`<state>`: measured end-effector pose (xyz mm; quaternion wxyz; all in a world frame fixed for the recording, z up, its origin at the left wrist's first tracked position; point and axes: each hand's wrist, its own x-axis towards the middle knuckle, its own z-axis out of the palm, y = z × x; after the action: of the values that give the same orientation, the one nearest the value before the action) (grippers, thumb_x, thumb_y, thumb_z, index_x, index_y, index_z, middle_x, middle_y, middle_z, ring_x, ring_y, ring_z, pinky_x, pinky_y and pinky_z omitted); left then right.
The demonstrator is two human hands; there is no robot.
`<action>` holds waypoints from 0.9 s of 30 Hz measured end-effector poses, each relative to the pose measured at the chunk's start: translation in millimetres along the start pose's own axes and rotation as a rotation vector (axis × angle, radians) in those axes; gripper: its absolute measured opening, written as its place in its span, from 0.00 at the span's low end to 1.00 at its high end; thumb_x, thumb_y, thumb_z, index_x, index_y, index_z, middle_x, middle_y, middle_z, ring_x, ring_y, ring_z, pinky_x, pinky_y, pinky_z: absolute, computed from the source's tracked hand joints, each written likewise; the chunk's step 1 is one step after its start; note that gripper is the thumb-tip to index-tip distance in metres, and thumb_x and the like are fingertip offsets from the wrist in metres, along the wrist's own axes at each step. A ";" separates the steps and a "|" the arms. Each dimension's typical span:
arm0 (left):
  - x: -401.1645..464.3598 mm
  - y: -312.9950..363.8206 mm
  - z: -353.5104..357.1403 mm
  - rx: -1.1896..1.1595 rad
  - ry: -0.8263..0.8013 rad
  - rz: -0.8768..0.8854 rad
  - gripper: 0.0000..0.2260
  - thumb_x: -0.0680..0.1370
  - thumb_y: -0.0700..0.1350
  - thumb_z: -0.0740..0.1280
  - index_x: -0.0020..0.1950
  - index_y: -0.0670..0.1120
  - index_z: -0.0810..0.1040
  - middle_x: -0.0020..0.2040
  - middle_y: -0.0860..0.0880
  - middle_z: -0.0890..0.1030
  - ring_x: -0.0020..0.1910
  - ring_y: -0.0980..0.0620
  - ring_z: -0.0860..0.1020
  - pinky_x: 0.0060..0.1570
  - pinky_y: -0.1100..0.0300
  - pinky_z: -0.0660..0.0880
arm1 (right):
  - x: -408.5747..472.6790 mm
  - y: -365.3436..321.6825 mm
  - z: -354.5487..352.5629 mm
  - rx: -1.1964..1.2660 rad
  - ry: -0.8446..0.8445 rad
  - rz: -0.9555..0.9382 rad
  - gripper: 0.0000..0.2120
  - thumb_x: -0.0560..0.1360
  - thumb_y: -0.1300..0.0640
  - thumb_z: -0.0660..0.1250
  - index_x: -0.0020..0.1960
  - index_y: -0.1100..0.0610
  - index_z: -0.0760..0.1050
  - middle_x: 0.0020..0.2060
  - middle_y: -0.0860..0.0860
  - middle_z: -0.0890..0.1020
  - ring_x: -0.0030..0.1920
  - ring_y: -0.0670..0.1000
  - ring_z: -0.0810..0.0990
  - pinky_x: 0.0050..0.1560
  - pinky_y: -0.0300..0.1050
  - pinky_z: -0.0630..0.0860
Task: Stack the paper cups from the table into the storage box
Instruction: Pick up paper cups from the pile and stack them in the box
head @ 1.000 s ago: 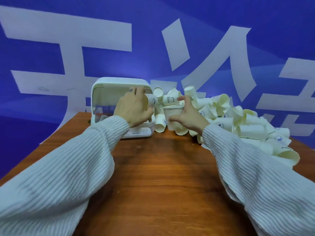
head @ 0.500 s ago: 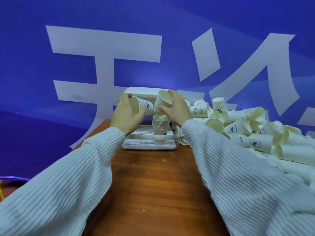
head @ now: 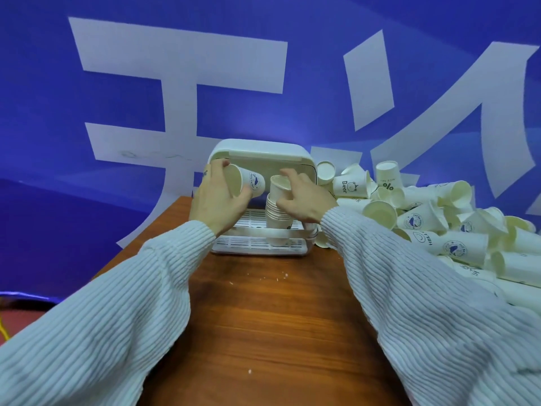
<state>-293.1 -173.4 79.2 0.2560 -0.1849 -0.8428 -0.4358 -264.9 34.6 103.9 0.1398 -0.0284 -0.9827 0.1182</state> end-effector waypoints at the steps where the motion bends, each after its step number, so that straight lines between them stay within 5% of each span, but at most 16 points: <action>1: 0.0 -0.5 1.5 0.002 0.000 0.000 0.29 0.76 0.54 0.70 0.73 0.49 0.64 0.69 0.47 0.72 0.62 0.45 0.76 0.57 0.50 0.75 | -0.6 1.2 1.4 -0.044 -0.035 -0.006 0.36 0.76 0.37 0.56 0.82 0.44 0.52 0.77 0.56 0.66 0.67 0.61 0.77 0.64 0.59 0.76; 6: -0.8 -2.4 7.2 0.015 -0.015 0.001 0.29 0.76 0.54 0.70 0.73 0.49 0.64 0.69 0.47 0.72 0.61 0.46 0.76 0.58 0.48 0.77 | 5.0 4.4 12.8 -0.106 -0.246 0.005 0.41 0.74 0.35 0.54 0.84 0.44 0.47 0.84 0.50 0.50 0.81 0.59 0.60 0.77 0.63 0.62; 13: 5.7 4.8 12.6 -0.050 0.037 0.086 0.27 0.78 0.52 0.70 0.74 0.48 0.66 0.68 0.47 0.71 0.64 0.48 0.72 0.59 0.55 0.73 | 10.6 5.9 16.1 -0.092 -0.278 -0.029 0.47 0.75 0.43 0.67 0.85 0.47 0.43 0.84 0.54 0.46 0.82 0.59 0.56 0.79 0.59 0.59; 16: 12.0 13.4 15.9 -0.068 0.074 0.157 0.27 0.80 0.52 0.68 0.77 0.50 0.65 0.70 0.47 0.69 0.68 0.48 0.70 0.65 0.49 0.73 | 2.0 7.6 9.3 0.052 -0.132 -0.061 0.46 0.74 0.50 0.68 0.85 0.47 0.45 0.83 0.55 0.55 0.80 0.56 0.63 0.76 0.54 0.65; 19: 19.0 24.4 20.9 -0.041 0.059 0.238 0.28 0.81 0.53 0.67 0.80 0.51 0.63 0.72 0.47 0.69 0.69 0.49 0.68 0.63 0.54 0.70 | -8.9 15.5 -7.3 0.056 0.015 -0.094 0.43 0.75 0.52 0.66 0.84 0.48 0.49 0.77 0.57 0.69 0.69 0.56 0.76 0.61 0.48 0.73; 25: 35.1 30.0 50.3 0.184 -0.250 0.285 0.25 0.81 0.57 0.64 0.78 0.52 0.67 0.72 0.45 0.72 0.68 0.43 0.74 0.65 0.47 0.72 | -32.9 38.5 -36.5 0.082 0.082 -0.073 0.40 0.74 0.53 0.66 0.83 0.47 0.54 0.71 0.56 0.75 0.68 0.56 0.76 0.63 0.56 0.76; 27: 37.4 32.0 61.5 0.270 -0.293 0.264 0.24 0.81 0.58 0.61 0.77 0.55 0.69 0.71 0.44 0.73 0.67 0.42 0.74 0.65 0.45 0.72 | -40.2 47.5 -42.1 0.072 0.086 -0.067 0.39 0.75 0.53 0.66 0.83 0.46 0.55 0.70 0.54 0.76 0.57 0.50 0.80 0.60 0.55 0.78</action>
<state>-322.5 -101.4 91.8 0.2080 -0.3188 -0.8901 -0.2507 -213.5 86.5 121.0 0.1866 0.0047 -0.9713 0.1475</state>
